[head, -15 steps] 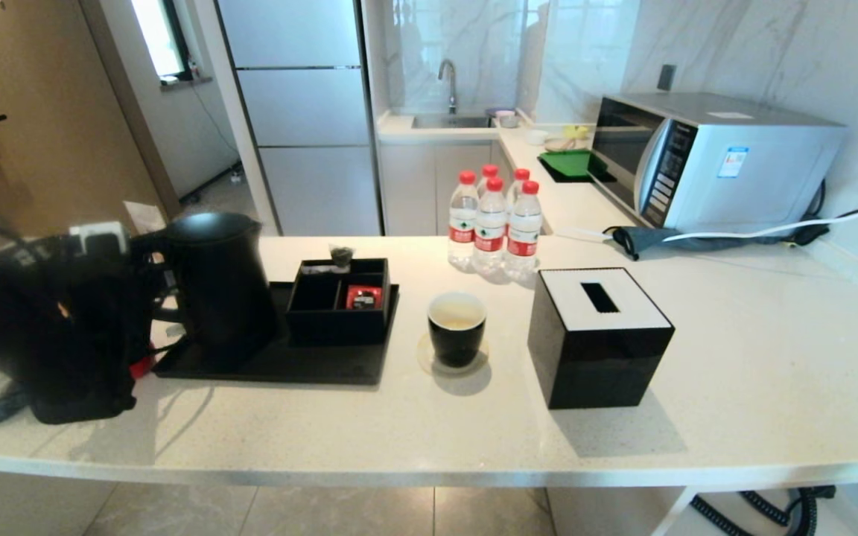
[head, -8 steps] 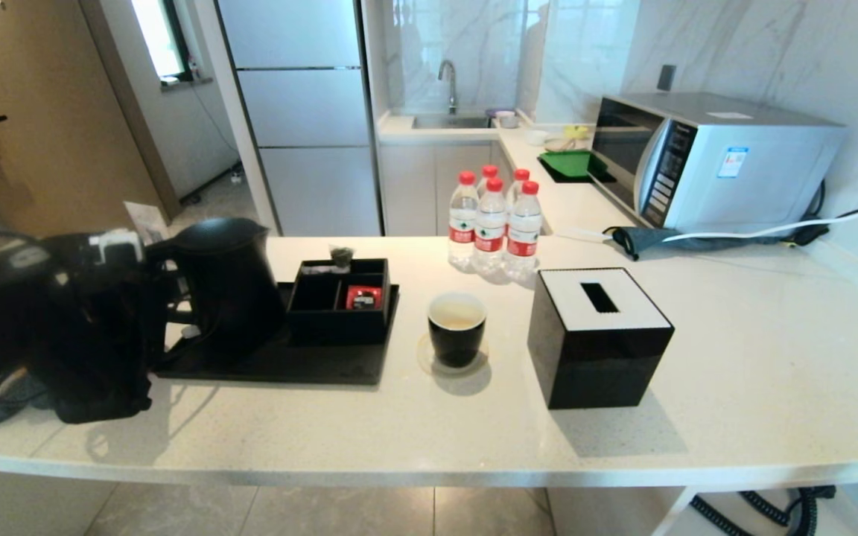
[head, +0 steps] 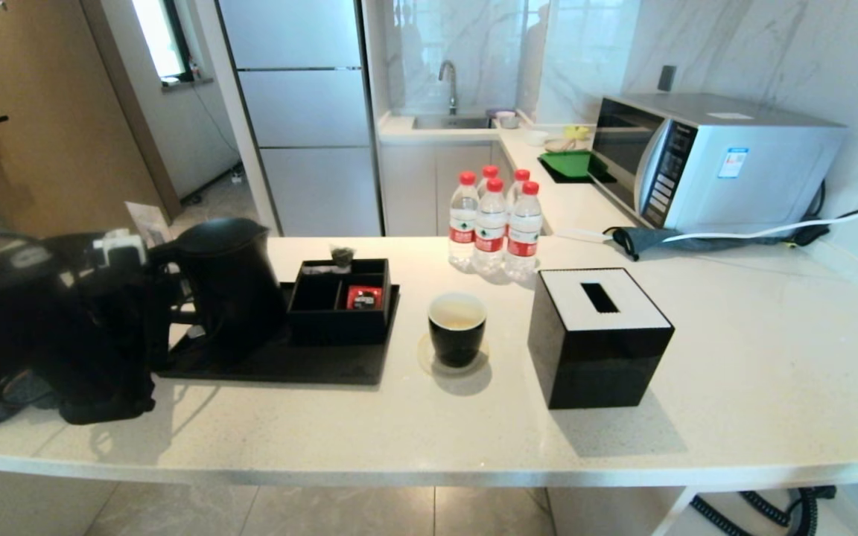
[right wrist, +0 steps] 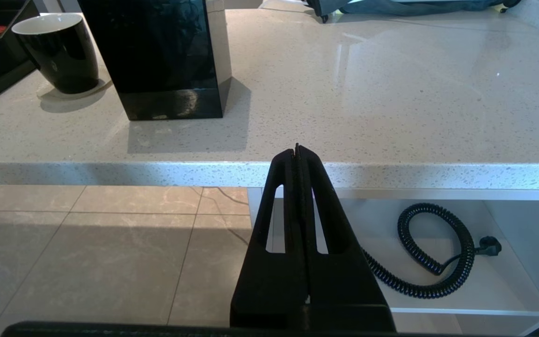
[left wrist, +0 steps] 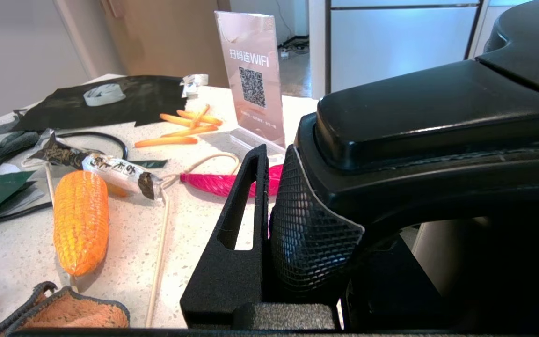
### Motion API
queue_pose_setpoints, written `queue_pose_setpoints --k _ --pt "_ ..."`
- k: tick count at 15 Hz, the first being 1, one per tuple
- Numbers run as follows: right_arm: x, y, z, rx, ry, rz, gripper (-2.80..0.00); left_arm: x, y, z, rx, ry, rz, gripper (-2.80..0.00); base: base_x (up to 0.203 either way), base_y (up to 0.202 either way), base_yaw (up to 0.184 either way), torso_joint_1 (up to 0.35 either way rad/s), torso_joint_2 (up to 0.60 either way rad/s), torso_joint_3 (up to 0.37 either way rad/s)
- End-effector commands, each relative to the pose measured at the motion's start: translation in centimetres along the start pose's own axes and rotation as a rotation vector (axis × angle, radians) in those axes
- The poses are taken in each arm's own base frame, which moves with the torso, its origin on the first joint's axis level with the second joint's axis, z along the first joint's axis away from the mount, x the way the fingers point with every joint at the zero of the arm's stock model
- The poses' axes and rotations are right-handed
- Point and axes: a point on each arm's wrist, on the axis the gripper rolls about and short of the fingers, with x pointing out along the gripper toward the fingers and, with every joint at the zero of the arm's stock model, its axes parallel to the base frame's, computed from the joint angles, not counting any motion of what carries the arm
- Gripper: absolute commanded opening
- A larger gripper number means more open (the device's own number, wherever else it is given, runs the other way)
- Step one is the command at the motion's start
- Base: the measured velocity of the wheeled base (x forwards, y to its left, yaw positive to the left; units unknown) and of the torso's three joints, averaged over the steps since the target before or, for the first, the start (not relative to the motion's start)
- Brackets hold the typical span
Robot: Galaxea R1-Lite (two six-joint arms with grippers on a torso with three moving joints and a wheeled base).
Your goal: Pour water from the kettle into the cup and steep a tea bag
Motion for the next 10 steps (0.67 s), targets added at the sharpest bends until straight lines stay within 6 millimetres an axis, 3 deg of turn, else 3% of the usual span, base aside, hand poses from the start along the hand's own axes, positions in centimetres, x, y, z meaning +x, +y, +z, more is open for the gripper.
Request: queue_pose_setpoints --k 1,10 --pt "0.0 0.0 0.0 0.0 0.0 0.001 -2.8 -0.1 0.0 0.3 -0.011 -0.038 0.004 0.0 0.0 0.0 0.0 0.0 0.0 0.0" --pt "0.0 0.0 0.0 0.0 0.0 0.001 -2.8 -1.4 0.9 2.1 -0.013 -0.038 0.012 0.0 0.0 0.0 0.0 0.0 0.0 0.0"
